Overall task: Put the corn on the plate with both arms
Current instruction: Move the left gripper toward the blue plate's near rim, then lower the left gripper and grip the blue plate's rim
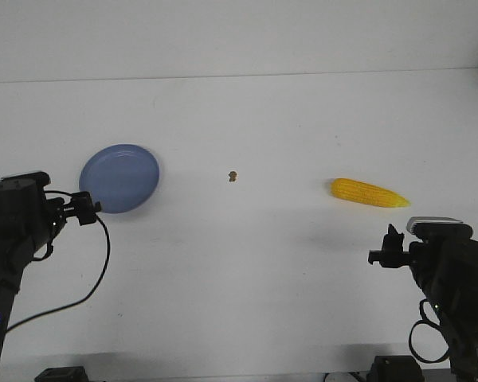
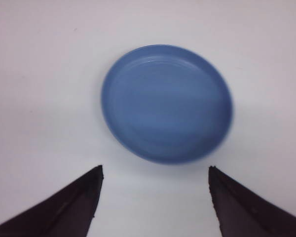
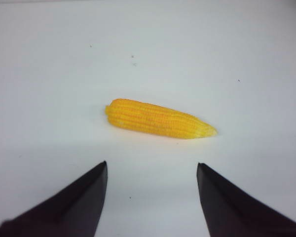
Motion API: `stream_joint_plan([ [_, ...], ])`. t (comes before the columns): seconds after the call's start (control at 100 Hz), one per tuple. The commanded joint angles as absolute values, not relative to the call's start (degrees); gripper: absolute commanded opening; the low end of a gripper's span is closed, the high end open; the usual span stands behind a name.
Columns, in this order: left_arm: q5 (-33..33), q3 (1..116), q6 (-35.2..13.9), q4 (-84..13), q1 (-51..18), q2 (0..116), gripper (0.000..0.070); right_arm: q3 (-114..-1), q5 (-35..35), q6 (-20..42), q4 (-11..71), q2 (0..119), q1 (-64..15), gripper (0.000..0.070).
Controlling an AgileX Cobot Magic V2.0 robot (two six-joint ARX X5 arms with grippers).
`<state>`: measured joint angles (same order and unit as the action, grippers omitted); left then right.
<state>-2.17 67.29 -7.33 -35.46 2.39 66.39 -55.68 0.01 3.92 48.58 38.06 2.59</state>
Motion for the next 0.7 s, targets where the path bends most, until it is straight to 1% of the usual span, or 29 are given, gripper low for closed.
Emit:
stream_joint_plan([
  [0.0,-3.9,70.0,-8.4,-33.4,3.7,71.0,0.0411,-56.7,0.0,4.6,48.0,38.3,2.5,0.0386],
  [0.11,-6.0,73.2,-8.5,-31.2,5.8,78.7,0.0411,-56.7,0.0,4.6,48.0,38.3,2.5,0.0386],
  [0.34,-7.6,78.3,-8.4,-30.7,9.1,92.5,0.0412,-56.7,0.0,4.6,48.0,38.3,2.5,0.0386],
  [0.43,-9.1,78.7,-8.4,-30.2,10.1,95.9,0.0412,-56.7,0.0,4.6,48.1,38.3,2.5,0.0386],
  [0.69,-9.9,78.7,-8.5,-28.7,12.4,102.2,0.0413,-56.7,0.0,4.7,48.1,38.3,2.5,0.0386],
])
